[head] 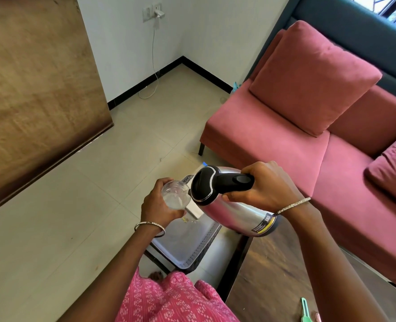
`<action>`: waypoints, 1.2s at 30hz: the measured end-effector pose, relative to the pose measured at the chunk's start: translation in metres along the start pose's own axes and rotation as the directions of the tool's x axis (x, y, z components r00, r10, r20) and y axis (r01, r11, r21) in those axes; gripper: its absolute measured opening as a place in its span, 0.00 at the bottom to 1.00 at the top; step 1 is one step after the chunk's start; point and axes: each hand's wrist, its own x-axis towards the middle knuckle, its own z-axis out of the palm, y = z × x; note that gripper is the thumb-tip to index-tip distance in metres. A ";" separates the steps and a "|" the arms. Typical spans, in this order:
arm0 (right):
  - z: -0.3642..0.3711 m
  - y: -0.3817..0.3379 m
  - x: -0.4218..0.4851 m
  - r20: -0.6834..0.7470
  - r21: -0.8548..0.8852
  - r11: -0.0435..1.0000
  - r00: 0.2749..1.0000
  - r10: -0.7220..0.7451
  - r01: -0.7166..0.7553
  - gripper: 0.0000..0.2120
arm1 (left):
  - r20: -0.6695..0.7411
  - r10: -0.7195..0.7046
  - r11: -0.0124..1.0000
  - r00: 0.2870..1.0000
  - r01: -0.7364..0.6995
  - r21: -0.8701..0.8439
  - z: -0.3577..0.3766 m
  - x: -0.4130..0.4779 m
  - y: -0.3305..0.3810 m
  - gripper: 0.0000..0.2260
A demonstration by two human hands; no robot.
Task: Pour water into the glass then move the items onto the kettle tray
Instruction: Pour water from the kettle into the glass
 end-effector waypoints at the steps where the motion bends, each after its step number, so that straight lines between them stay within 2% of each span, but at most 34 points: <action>1: 0.000 0.000 0.000 0.002 -0.001 1.000 1.000 -0.001 0.001 0.26 | 0.001 0.002 1.000 1.000 -0.002 0.000 0.000 0.000 0.000 0.39; 36: 0.007 -0.002 -0.007 0.010 0.006 1.000 1.000 0.025 -0.025 0.25 | 0.012 0.003 1.000 1.000 -0.003 0.020 0.002 -0.004 -0.001 0.39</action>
